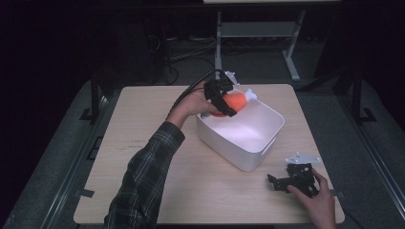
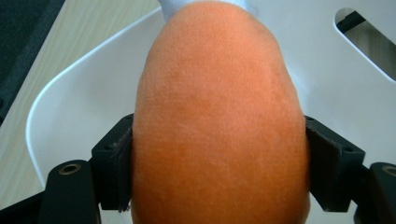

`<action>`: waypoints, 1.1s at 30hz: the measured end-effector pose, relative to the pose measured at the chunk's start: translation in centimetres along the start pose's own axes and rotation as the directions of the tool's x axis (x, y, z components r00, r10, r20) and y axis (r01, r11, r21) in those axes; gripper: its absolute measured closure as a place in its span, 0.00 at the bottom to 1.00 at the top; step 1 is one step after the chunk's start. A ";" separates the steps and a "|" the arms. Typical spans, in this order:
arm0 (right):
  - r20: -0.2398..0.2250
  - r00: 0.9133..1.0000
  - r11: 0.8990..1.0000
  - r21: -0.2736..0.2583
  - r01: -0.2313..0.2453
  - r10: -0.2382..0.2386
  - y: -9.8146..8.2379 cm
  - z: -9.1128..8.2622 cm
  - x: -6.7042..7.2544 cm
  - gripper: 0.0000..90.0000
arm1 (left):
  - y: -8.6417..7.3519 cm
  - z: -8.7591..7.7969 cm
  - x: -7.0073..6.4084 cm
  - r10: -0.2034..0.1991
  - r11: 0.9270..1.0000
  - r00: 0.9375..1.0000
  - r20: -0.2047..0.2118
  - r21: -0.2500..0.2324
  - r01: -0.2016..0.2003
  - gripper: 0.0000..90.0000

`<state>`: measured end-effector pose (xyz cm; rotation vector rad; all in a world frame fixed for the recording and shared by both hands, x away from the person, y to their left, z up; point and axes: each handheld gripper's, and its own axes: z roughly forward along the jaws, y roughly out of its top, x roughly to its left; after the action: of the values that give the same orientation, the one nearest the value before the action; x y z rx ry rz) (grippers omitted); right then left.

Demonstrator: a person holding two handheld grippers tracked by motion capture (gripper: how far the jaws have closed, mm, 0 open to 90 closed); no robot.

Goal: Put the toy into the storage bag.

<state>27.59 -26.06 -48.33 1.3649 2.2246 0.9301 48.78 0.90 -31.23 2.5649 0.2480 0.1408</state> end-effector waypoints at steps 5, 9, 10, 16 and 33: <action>0.000 1.000 1.000 -0.001 -0.001 0.001 0.0 0.0 0.0 0.00 | -0.1 0.4 0.1 -0.002 1.000 1.000 -0.001 0.015 0.002 0.24; 0.000 1.000 1.000 0.001 0.000 0.000 0.0 0.0 0.0 0.00 | -0.2 0.5 0.1 -0.004 1.000 1.000 0.000 0.025 0.004 0.23; 0.000 1.000 1.000 0.001 0.000 0.000 0.0 0.0 0.0 0.00 | -0.3 0.6 0.1 -0.003 1.000 1.000 0.002 0.025 0.003 0.23; 0.000 1.000 1.000 0.000 0.000 0.000 0.0 0.0 0.0 0.00 | -0.3 0.6 0.2 -0.004 1.000 1.000 0.003 0.025 0.004 0.19; -0.002 1.000 1.000 0.002 -0.001 0.001 0.0 0.0 0.0 0.00 | -1.4 -2.1 -0.4 -0.029 0.999 1.000 -0.012 -0.039 0.028 0.16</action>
<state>27.59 -26.06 -48.31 1.3659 2.2268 0.9300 47.89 3.11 -30.25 2.5216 0.2838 0.1500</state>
